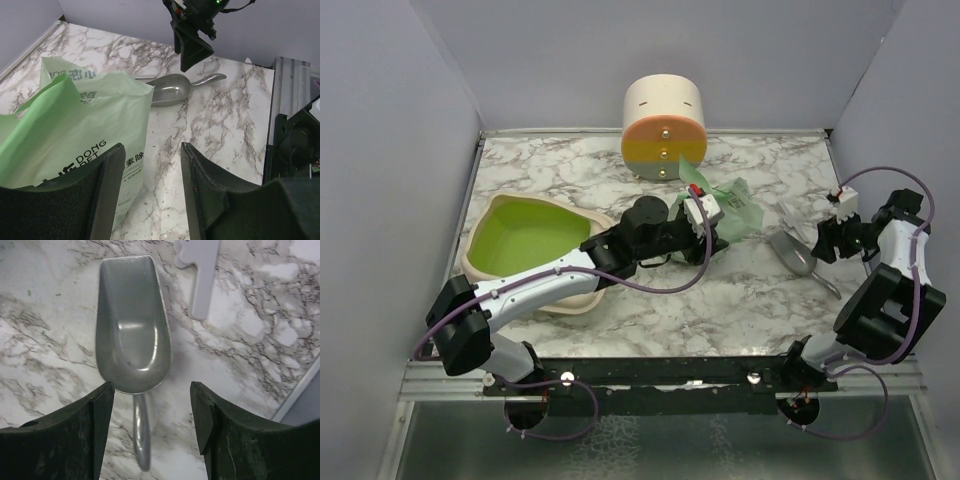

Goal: Fill the litter box with clean litter
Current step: Pick up the spatula from the center of the board.

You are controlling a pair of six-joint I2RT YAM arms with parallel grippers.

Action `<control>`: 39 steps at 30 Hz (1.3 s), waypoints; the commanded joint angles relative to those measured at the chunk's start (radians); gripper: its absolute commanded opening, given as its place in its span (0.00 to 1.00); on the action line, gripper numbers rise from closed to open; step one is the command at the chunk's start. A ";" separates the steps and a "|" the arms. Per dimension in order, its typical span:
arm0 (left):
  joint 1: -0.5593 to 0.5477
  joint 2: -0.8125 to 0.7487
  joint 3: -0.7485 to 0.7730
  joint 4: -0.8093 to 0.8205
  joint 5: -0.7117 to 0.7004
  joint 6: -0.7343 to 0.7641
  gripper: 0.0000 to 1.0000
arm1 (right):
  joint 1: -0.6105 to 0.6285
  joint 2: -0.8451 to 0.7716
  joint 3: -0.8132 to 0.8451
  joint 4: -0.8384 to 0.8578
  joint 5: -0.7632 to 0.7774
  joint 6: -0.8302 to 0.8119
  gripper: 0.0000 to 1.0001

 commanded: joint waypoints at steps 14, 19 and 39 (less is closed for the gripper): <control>-0.052 0.049 -0.016 0.002 -0.118 0.038 0.47 | 0.021 0.162 -0.005 0.092 0.091 -0.113 0.58; -0.055 0.058 -0.030 0.014 -0.130 0.033 0.47 | 0.027 0.191 -0.036 0.106 0.089 -0.100 0.56; -0.058 0.031 -0.047 0.037 -0.133 0.021 0.51 | 0.038 0.161 0.028 0.081 0.044 0.036 0.01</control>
